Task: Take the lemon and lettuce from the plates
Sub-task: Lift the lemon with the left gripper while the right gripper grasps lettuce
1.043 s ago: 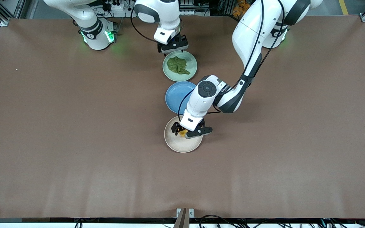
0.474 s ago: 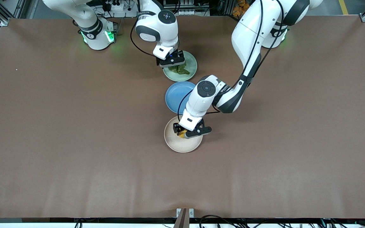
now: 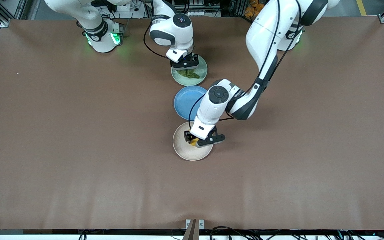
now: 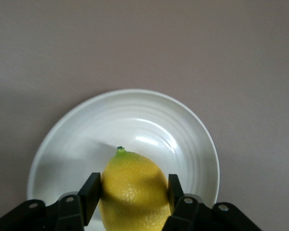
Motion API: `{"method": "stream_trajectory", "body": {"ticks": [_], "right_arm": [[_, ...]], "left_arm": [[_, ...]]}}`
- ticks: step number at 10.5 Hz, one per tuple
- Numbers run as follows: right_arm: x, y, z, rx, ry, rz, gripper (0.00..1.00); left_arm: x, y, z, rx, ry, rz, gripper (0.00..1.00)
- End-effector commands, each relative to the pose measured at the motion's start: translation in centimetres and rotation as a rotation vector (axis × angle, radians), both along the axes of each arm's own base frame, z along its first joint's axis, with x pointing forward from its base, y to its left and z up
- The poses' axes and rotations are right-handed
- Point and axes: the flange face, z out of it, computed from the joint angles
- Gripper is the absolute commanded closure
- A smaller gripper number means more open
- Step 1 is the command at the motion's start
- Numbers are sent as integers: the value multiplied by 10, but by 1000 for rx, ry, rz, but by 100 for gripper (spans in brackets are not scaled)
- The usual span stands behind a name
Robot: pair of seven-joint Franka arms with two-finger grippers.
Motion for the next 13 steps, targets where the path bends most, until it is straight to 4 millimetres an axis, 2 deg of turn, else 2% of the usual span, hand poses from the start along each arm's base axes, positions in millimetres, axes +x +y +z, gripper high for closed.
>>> {"method": "stream_trajectory", "body": {"ticks": [1, 4, 6, 7, 8, 10, 13], "right_arm": [[-3, 6, -13, -6, -11, 16, 27], [-1, 9, -16, -6, -26, -7, 35], [5, 14, -12, 1, -31, -18, 69], [10, 15, -9, 4, -34, -26, 93], [14, 15, -8, 5, -34, -39, 100], [24, 20, 1, -2, -44, -72, 100], [49, 27, 29, -40, -82, -112, 100]], "left_arm": [[15, 36, 71, 101, 40, -25, 100], [33, 101, 113, 210, 133, -112, 100], [42, 158, 131, 234, 146, -158, 100], [48, 188, 136, 241, 145, -188, 100], [50, 210, 138, 249, 146, -212, 100], [58, 255, 137, 260, 150, -258, 100], [62, 320, 128, 277, 174, -321, 100]]}}
